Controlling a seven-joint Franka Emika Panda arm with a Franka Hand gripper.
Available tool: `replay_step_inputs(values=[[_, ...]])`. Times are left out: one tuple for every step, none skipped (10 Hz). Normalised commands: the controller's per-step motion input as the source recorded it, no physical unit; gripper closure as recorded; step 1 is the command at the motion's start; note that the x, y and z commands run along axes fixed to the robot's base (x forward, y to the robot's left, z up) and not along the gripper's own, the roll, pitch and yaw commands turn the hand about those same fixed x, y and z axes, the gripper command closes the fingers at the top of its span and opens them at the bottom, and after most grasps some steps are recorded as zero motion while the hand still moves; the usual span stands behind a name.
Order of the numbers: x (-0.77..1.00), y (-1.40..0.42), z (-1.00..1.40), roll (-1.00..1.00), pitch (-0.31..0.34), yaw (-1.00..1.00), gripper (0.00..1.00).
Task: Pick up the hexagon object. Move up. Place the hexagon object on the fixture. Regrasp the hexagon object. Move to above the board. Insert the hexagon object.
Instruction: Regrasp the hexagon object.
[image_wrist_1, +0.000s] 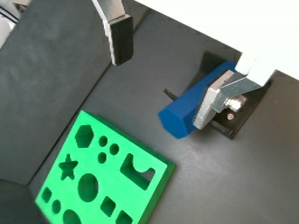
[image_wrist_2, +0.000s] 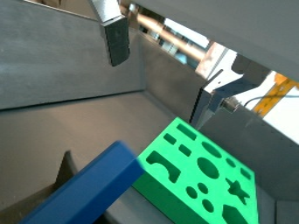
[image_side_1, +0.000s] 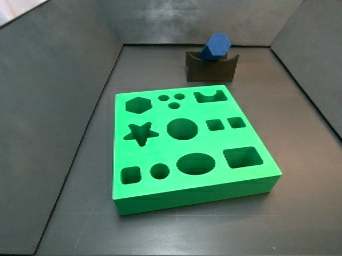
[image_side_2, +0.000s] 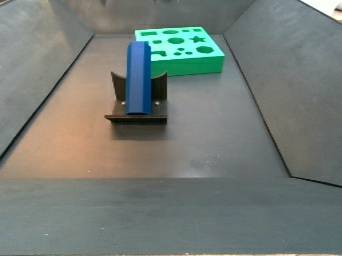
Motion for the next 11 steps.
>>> replay_step_inputs(values=[[-0.04,-0.75,0.27,1.0,0.022,0.02,0.0],[-0.03,-0.48,0.13,1.0,0.019,0.02,0.0],[-0.03,-0.27,0.08,1.0,0.016,0.02,0.0],[-0.03,-0.08,0.05,1.0,0.013,0.02,0.0],[-0.02,-0.04,0.03,1.0,0.008,0.02,0.0],[-0.01,-0.05,0.01,1.0,0.004,0.02,0.0],[-0.01,-0.04,0.01,1.0,0.002,0.02,0.0],[-0.01,-0.02,0.01,1.0,-0.001,0.03,0.0],[0.0,-0.02,0.01,1.0,-0.001,0.03,0.0],[0.0,-0.02,0.01,1.0,0.003,0.03,0.0],[0.0,-0.02,0.01,1.0,0.006,0.03,0.0]])
